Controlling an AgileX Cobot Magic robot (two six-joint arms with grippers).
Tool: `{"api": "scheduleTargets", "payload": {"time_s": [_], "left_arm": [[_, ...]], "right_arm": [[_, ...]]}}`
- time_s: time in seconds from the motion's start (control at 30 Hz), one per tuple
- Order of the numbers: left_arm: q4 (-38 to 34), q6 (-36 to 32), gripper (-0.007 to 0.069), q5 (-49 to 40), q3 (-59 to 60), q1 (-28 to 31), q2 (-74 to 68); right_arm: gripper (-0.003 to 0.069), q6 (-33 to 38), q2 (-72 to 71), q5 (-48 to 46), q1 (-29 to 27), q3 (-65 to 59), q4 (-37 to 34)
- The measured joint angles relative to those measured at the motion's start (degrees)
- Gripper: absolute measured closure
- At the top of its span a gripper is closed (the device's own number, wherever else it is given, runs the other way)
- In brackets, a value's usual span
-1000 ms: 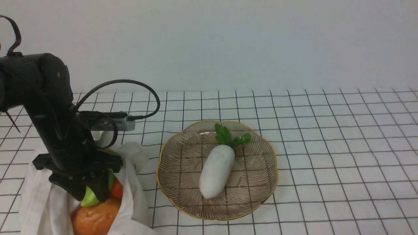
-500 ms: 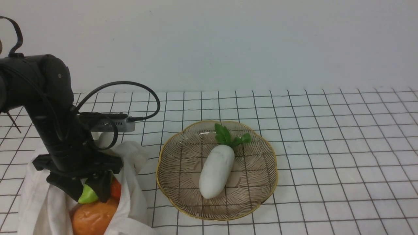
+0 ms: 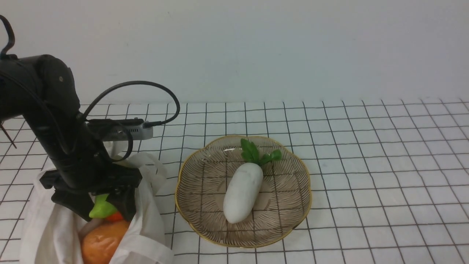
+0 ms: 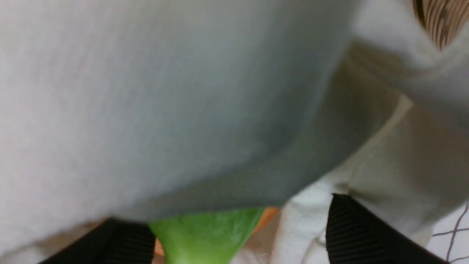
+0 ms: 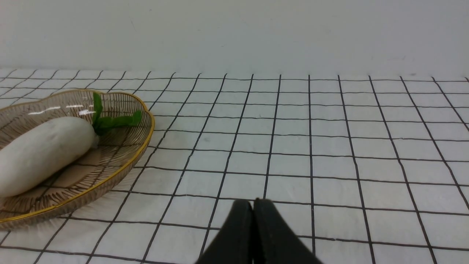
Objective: Take vegetables from bag on white checkered tablecloth place on plate.
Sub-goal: 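Reach into the cloth bag and grasp the green cucumber with the left gripper, then place the green vegetable from the bag onto the plate with the left gripper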
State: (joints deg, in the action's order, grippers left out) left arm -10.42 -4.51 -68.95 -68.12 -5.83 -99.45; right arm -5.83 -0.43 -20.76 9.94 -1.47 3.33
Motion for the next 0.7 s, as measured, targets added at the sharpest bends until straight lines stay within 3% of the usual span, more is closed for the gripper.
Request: {"api": "scheduleTargets", "payload": {"time_s": [0.07,0.2,0.27,0.3,0.33,0.6,0.7], "left_arm": [[0.32,0.00,0.0076,0.00,0.00,0.00,0.00],[1.76,0.00,0.0174,0.00,0.00,0.00,0.00],[2.63,0.20,0.0248,0.00,0.00,0.00,0.00],[3.79,0.78,0.0344,0.00,0.00,0.00,0.00],[4.40,0.96,0.0372,0.00,0.00,0.00,0.00],[5.24,1.29,0.0367,-0.12,-1.25,0.00,0.48],[9.06,-0.60,0.0367,-0.33,-1.36,0.28,2.22]], "right_arm": [[0.0673,-0.13,0.00,0.00,0.00,0.00,0.00],[0.0673,-0.13,0.00,0.00,0.00,0.00,0.00],[0.0673,-0.13,0.00,0.00,0.00,0.00,0.00],[0.0673,-0.13,0.00,0.00,0.00,0.00,0.00],[0.0673,-0.13,0.00,0.00,0.00,0.00,0.00],[0.0673,-0.13,0.00,0.00,0.00,0.00,0.00],[0.0673,-0.13,0.00,0.00,0.00,0.00,0.00]]}}
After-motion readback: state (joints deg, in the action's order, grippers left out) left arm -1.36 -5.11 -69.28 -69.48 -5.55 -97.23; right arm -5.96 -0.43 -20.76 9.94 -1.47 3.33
